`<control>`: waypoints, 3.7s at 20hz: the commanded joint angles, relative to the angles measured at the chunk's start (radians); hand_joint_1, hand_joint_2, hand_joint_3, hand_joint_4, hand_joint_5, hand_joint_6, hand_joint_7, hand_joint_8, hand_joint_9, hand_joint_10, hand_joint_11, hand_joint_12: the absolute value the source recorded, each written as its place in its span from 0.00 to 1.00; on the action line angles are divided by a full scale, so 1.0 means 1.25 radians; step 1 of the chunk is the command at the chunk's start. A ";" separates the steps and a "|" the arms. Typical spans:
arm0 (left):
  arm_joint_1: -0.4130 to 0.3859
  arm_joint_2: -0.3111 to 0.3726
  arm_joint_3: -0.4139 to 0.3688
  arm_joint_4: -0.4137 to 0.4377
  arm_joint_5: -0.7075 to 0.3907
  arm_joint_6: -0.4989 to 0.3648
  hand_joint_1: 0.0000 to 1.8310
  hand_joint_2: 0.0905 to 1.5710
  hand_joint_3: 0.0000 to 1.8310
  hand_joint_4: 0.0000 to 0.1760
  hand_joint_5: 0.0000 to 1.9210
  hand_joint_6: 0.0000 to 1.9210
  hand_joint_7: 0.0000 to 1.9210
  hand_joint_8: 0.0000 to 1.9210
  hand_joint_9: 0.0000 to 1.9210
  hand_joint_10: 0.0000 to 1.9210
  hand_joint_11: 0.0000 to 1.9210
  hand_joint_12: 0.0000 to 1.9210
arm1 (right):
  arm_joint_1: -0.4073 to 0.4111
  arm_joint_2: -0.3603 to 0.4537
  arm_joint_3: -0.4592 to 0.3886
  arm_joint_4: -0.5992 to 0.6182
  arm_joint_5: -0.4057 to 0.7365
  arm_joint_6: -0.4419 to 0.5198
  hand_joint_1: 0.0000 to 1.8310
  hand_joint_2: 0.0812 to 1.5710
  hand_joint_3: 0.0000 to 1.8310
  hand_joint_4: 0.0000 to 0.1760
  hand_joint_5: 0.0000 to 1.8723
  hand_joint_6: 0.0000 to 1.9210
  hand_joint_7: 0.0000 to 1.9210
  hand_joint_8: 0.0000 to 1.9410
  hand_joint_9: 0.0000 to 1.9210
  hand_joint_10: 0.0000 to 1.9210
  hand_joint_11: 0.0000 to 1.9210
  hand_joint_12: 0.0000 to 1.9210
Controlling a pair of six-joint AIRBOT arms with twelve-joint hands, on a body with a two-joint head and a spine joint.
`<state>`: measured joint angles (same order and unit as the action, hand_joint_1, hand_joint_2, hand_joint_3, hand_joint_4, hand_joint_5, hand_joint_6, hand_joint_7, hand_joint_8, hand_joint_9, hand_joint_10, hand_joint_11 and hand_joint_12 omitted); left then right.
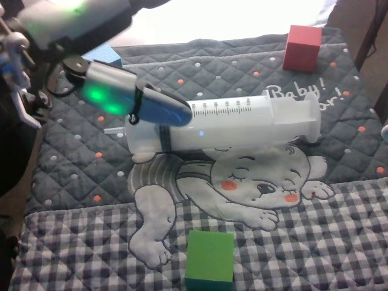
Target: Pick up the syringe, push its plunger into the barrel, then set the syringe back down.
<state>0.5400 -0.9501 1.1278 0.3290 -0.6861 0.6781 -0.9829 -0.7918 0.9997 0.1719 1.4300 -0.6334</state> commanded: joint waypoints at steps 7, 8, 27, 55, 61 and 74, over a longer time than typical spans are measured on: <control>-0.067 -0.020 0.005 0.127 0.069 -0.046 0.26 0.44 0.00 0.00 0.04 0.00 0.07 0.00 0.06 0.00 0.00 0.21 | 0.019 -0.007 0.007 0.010 0.098 0.002 0.28 0.44 0.00 0.00 0.08 0.00 0.07 0.00 0.08 0.00 0.07 0.17; -0.075 -0.025 0.008 0.155 0.087 -0.061 0.25 0.45 0.00 0.00 0.03 0.00 0.06 0.00 0.05 0.00 0.00 0.17 | 0.021 -0.012 0.009 0.009 0.098 0.002 0.36 0.37 0.00 0.13 0.07 0.00 0.06 0.00 0.06 0.00 0.06 0.15; -0.122 -0.174 0.102 0.436 0.257 -0.231 0.26 0.37 0.00 0.00 0.02 0.00 0.05 0.00 0.07 0.00 0.00 0.23 | 0.043 -0.030 0.017 0.001 0.098 0.002 0.41 0.38 0.00 0.16 0.07 0.00 0.07 0.00 0.08 0.00 0.11 0.08; -0.067 -0.348 0.248 0.471 0.428 -0.231 0.24 0.48 0.00 0.00 0.03 0.00 0.06 0.01 0.06 0.01 0.04 0.02 | 0.050 -0.036 0.012 -0.013 0.098 0.005 0.44 0.35 0.00 0.19 0.11 0.00 0.13 0.00 0.14 0.01 0.13 0.09; -0.058 -0.349 0.249 0.472 0.426 -0.231 0.34 0.48 0.00 0.00 0.02 0.00 0.06 0.00 0.06 0.01 0.03 0.02 | 0.050 -0.036 0.012 -0.013 0.097 0.005 0.45 0.36 0.00 0.17 0.11 0.00 0.12 0.00 0.13 0.00 0.13 0.09; -0.072 -0.343 0.250 0.482 0.430 -0.231 0.66 0.74 0.00 0.00 0.38 0.54 0.47 0.61 0.48 0.44 0.42 0.81 | 0.052 -0.037 0.013 -0.013 0.097 0.005 0.44 0.39 0.01 0.09 0.12 0.00 0.14 0.00 0.15 0.00 0.13 0.10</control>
<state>0.4519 -1.3808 1.4368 0.9249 -0.1291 0.3824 -0.9298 -0.8413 1.0134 0.1413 1.4307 -0.6315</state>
